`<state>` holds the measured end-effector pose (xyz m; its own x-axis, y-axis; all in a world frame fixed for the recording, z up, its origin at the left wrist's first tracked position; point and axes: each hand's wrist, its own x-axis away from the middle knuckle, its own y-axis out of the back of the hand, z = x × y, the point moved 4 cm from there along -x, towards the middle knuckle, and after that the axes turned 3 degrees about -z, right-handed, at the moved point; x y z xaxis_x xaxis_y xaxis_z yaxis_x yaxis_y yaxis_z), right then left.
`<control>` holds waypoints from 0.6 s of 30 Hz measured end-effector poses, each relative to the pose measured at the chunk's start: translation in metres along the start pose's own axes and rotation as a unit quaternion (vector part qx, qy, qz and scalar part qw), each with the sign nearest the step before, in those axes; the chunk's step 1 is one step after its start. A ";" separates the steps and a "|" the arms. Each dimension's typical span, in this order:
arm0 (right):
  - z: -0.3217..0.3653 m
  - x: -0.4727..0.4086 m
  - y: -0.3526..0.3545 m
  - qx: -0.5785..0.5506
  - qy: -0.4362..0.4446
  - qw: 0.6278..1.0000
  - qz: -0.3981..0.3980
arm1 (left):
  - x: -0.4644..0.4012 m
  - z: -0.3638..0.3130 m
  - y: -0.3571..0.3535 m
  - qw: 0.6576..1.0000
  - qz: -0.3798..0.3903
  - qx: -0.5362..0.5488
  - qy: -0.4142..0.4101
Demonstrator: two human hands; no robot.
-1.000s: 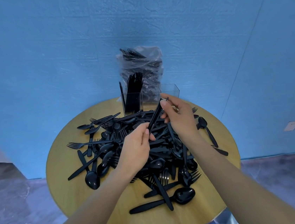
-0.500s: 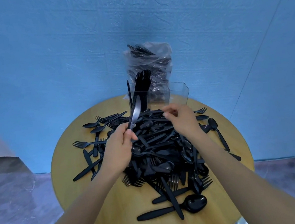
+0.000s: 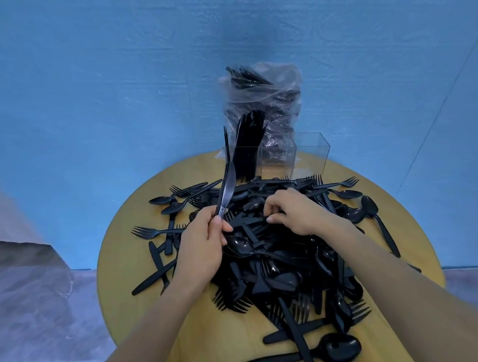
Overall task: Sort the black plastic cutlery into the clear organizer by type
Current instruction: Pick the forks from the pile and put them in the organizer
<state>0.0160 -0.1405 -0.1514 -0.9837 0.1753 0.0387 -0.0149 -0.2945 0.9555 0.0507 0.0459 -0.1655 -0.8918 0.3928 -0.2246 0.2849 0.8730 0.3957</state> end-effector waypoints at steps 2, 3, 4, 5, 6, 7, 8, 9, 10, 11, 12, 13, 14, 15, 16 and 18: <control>-0.002 -0.003 0.000 0.005 0.010 1.000 -0.024 | 0.000 -0.001 0.000 1.000 -0.001 -0.006 -0.002; -0.004 -0.004 0.001 -0.002 0.012 0.999 -0.049 | 0.000 -0.001 0.000 1.000 -0.001 -0.009 -0.002; -0.006 -0.005 0.002 -0.015 0.008 0.997 -0.076 | 0.000 -0.002 0.000 1.000 -0.002 -0.011 -0.002; -0.008 -0.005 0.004 -0.033 0.001 0.994 -0.103 | 0.000 -0.001 0.001 1.000 -0.004 -0.012 -0.001; -0.010 -0.005 0.006 -0.055 -0.006 0.990 -0.131 | 0.000 -0.001 0.002 1.000 -0.007 -0.013 0.000; -0.011 -0.005 0.009 -0.076 -0.010 0.984 -0.158 | 0.000 -0.001 0.003 1.000 -0.010 -0.014 0.000; -0.012 -0.003 0.013 -0.096 -0.013 0.977 -0.187 | 0.000 -0.002 0.003 1.000 -0.012 -0.012 -0.001; -0.012 -0.001 0.019 -0.120 -0.016 0.968 -0.220 | 0.000 -0.003 0.004 1.000 -0.015 -0.009 -0.003; -0.012 0.003 0.025 -0.149 -0.023 0.956 -0.252 | 0.000 -0.004 0.004 1.000 -0.018 -0.004 -0.003; -0.010 0.007 0.032 -0.181 -0.033 0.941 -0.283 | -0.001 -0.005 0.005 1.000 -0.019 0.002 -0.002; -0.009 0.011 0.038 -0.220 -0.048 0.925 -0.307 | -0.001 -0.007 0.005 1.000 -0.020 0.009 -0.001; -0.008 0.015 0.042 -0.263 -0.064 0.908 -0.319 | -0.002 -0.009 0.005 1.000 -0.020 0.017 -0.001; -0.006 0.019 0.045 -0.310 -0.080 0.892 -0.320 | -0.002 -0.011 0.004 0.999 -0.020 0.028 -0.002; -0.003 0.022 0.046 -0.359 -0.090 0.876 -0.309 | -0.002 -0.014 0.003 0.999 -0.020 0.040 -0.003; 0.002 0.026 0.045 -0.403 -0.093 0.864 -0.286 | -0.002 -0.017 0.001 0.999 -0.020 0.050 -0.005; 0.016 0.033 0.038 -0.451 -0.091 0.860 -0.222 | -0.002 -0.023 -0.004 0.998 -0.021 0.065 -0.007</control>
<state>-0.0146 -0.1311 -0.1089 -0.8028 0.5776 -0.1477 -0.5943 -0.7552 0.2767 0.0432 0.0348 -0.1462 -0.8990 0.3586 -0.2513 0.2919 0.9185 0.2667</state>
